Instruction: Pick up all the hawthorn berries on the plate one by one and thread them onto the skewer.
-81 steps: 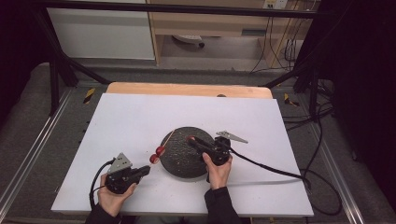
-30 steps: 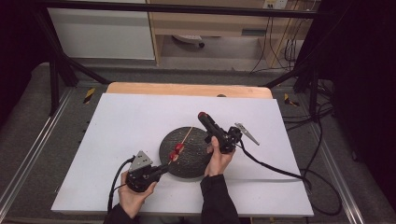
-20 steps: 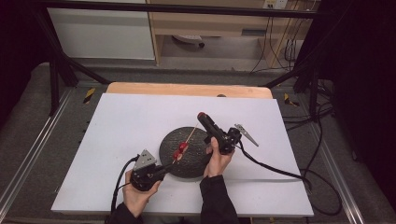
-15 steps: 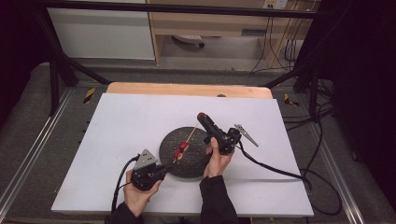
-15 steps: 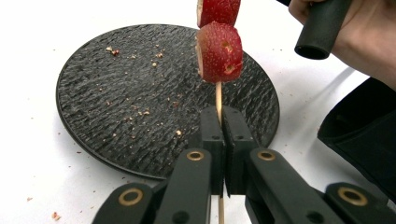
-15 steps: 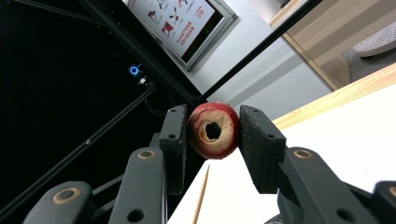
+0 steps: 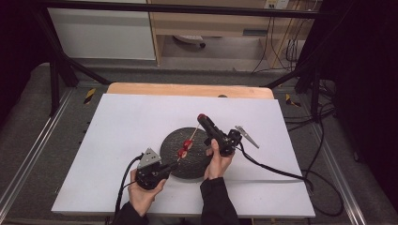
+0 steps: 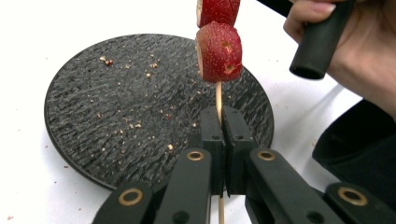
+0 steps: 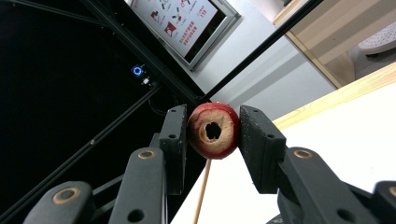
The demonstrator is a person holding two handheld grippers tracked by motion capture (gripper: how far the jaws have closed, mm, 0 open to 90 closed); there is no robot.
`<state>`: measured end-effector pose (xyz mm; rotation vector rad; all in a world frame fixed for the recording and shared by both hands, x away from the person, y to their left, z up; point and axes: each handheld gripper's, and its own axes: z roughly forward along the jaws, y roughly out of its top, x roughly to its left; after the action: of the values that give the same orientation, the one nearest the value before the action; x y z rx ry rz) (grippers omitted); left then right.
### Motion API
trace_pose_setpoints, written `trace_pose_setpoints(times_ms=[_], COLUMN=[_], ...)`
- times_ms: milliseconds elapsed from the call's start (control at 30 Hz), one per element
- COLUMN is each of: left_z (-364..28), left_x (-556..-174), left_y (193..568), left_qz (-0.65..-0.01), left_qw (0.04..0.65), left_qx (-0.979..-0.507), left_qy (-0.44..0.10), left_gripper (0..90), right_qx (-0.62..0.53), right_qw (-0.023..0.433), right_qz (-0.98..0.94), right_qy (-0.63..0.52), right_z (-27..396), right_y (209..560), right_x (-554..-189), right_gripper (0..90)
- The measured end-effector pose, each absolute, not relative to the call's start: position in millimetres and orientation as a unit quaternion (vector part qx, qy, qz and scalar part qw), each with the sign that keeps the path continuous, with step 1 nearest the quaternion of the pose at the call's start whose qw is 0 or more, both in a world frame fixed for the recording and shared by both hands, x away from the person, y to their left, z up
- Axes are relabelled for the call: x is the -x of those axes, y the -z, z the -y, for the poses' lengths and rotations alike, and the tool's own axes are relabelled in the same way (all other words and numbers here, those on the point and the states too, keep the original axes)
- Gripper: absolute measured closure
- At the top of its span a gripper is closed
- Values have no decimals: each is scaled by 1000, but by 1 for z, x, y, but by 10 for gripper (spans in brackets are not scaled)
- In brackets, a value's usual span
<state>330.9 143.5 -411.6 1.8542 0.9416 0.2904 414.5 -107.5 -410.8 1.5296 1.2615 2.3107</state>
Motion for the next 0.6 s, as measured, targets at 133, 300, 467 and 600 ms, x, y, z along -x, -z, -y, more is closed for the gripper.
trace_pose_setpoints(times_ms=[133, 300, 467, 600], left_z=[-140, -135, -130, -127], left_x=[-332, -336, -340, -344], left_y=[410, 408, 407, 406], left_qz=[-393, -397, -399, -400], left_qw=[501, 504, 506, 508], left_qx=[-762, -757, -755, -753], left_qy=[-122, -122, -124, -123], left_gripper=[884, 884, 885, 885], right_qx=[-502, -502, -499, -499], right_qw=[43, 41, 39, 36], right_qz=[-413, -413, -415, -419], right_qy=[-759, -759, -759, -758], right_z=[106, 105, 105, 105], right_y=[412, 414, 414, 415], right_x=[-414, -413, -411, -409], right_gripper=[637, 637, 638, 638])
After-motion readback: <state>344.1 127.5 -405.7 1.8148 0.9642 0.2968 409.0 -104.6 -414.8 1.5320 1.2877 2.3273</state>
